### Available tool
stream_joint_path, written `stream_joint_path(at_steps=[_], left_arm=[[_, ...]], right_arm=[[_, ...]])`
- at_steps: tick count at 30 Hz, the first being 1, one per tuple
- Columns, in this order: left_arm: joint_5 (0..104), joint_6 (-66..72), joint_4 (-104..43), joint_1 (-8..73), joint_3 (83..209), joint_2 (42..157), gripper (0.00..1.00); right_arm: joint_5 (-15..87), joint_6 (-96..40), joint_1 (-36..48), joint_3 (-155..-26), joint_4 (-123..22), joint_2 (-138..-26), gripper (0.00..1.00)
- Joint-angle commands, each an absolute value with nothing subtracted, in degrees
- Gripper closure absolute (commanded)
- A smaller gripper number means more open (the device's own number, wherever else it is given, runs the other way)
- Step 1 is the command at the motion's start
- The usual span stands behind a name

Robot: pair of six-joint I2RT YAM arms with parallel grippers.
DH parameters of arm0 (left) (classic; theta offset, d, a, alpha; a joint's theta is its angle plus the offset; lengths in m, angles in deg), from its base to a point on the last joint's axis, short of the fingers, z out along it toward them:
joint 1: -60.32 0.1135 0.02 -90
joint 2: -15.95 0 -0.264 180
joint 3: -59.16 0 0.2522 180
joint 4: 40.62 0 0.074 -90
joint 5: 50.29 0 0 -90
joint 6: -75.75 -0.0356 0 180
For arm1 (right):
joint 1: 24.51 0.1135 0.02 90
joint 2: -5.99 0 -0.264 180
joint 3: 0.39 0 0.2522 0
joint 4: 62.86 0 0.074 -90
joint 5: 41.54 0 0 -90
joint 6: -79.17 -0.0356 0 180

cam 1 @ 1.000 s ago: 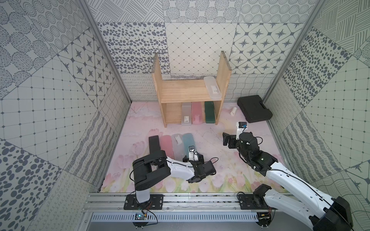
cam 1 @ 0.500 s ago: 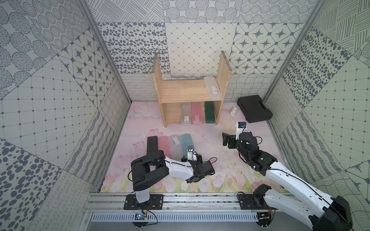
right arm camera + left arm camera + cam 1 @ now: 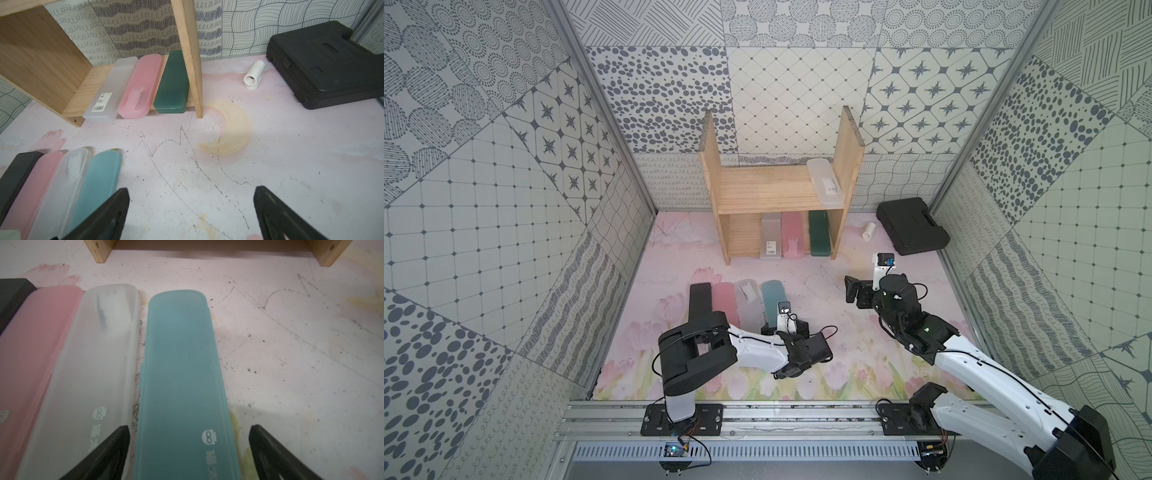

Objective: Remove the pencil cases from the shelf
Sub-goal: Place the pencil case at the center of the board.

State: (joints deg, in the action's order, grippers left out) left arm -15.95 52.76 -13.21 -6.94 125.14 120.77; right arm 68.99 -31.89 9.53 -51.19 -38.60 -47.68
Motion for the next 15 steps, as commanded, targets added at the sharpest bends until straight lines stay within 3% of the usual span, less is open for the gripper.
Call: stream_joint_path(at_steps=[1,15], left_arm=[[-15.14,48.0,-10.12,-6.74,127.07,117.74,0.01],[3.43,23.39,-11.55,2.9,126.1,93.94,0.01]], right_arm=[[68.1,-32.13,9.32,-51.41,-40.37,-47.25,0.02],[55.2,-27.25,9.32,-70.95,-28.97,-53.09,0.02]])
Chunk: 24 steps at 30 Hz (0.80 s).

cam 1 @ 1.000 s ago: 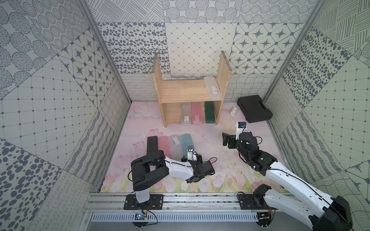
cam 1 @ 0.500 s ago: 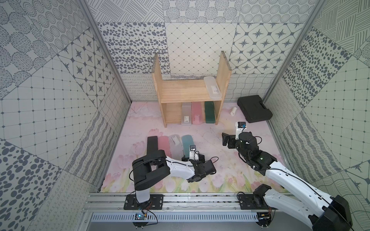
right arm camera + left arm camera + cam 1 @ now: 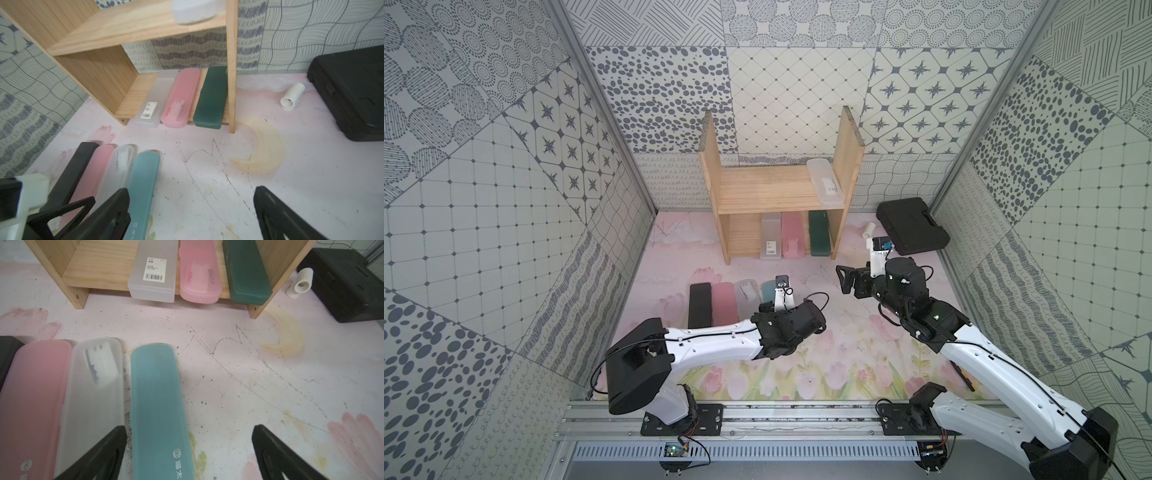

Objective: Remove the pencil cases from the shelf
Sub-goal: Place the pencil case at the center of the board, then pick up the pencil case from the shelf.

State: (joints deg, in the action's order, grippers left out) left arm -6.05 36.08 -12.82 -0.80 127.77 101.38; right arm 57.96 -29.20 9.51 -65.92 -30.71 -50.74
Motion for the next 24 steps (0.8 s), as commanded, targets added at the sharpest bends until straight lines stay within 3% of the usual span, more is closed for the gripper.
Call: stream_joint_path(at_steps=[1,11,17,24], left_arm=[[4.72,22.32,-11.04,4.13,125.52,92.03,0.01],[19.22,13.25,-9.97,20.69,116.76,73.4,0.01],[20.02,11.53,-16.16,22.06,110.47,69.17,0.01],[17.48,11.18,-16.36,22.18,108.53,66.28,0.01]], right_arm=[[55.16,-27.03,9.32,-73.19,-27.94,-54.67,0.02],[61.29,-26.33,9.32,-94.8,-21.27,-71.62,0.02],[66.61,-25.48,9.32,-103.32,-21.16,-79.42,0.02],[66.03,-26.6,7.82,-110.38,-21.24,-86.47,0.02]])
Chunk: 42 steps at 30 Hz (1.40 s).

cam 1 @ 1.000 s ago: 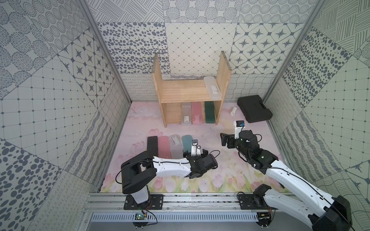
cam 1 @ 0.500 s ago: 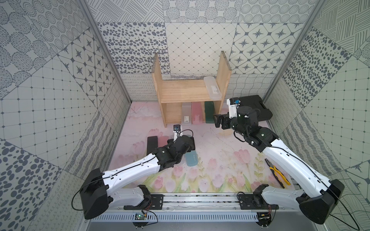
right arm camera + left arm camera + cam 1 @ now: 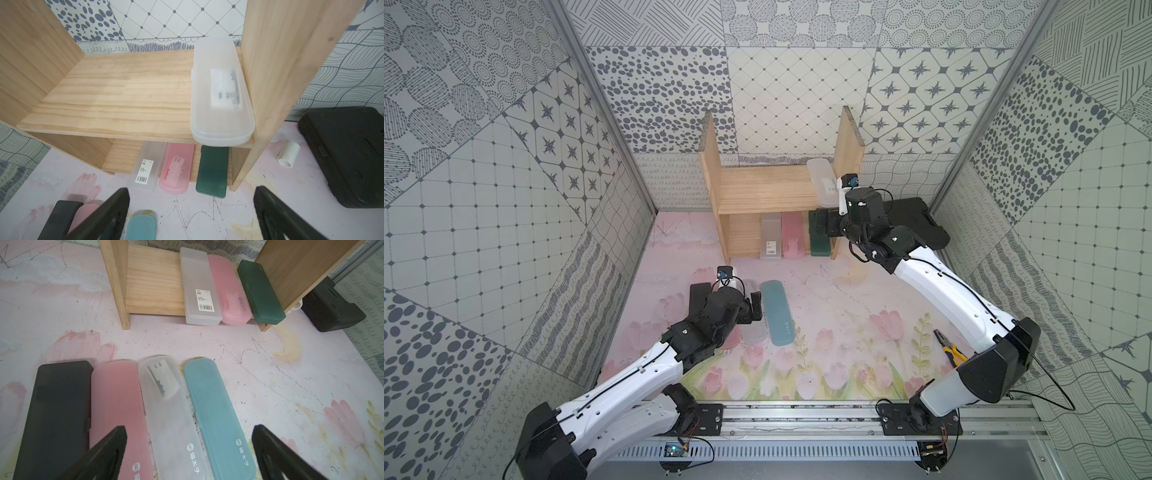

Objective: Remove the pencil cases from the shelf
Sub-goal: Pick up the pencil case from the shelf.

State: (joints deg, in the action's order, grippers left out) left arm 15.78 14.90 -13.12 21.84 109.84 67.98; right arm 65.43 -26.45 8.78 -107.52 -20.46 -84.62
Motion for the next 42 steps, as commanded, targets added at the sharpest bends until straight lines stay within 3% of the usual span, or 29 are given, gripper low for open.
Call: stream_joint_path(at_steps=[1,18,42], left_arm=[[17.15,11.22,-16.27,22.18,108.42,66.17,0.01],[16.24,11.24,-16.05,22.26,108.34,66.3,0.01],[15.98,11.24,-15.98,22.26,108.18,66.3,0.01]], right_arm=[[65.59,-27.04,7.43,-111.23,-21.24,-87.39,0.02],[61.66,-27.09,5.46,-116.33,-21.15,-92.85,0.02],[65.56,-25.83,5.36,-118.91,-21.15,-96.68,0.02]])
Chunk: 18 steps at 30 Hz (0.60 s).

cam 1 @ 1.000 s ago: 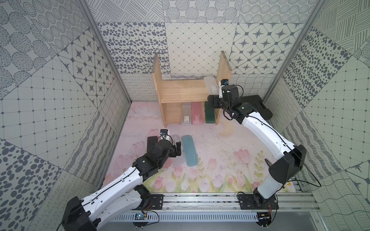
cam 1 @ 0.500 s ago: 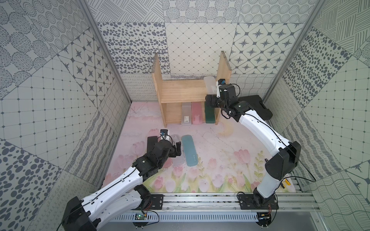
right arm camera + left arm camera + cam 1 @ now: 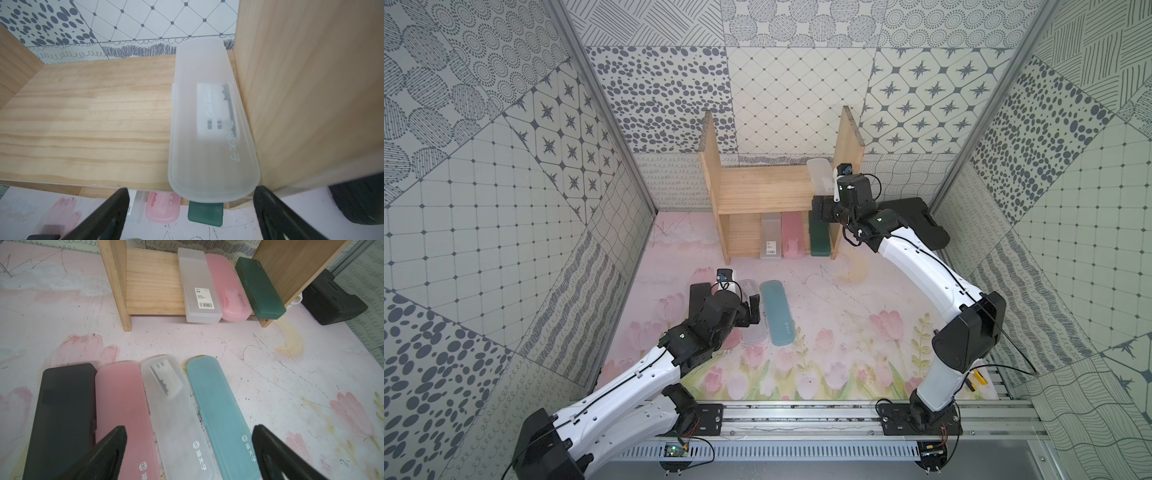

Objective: Remove the pencil cases from the shelf
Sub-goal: Pick up the pencil case from the shelf.

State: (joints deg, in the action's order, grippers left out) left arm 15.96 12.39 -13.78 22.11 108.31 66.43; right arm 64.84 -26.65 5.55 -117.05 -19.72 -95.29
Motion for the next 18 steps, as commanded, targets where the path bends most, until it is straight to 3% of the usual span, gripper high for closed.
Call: stream_joint_path(at_steps=[1,18], left_arm=[[15.98,11.23,-15.98,22.19,108.17,66.31,0.01],[15.85,11.33,-16.06,22.21,108.17,66.35,0.01]], right_arm=[[65.13,-25.65,5.37,-119.06,-21.15,-96.9,0.02],[58.44,-24.71,6.72,-122.5,-22.04,-99.62,0.02]])
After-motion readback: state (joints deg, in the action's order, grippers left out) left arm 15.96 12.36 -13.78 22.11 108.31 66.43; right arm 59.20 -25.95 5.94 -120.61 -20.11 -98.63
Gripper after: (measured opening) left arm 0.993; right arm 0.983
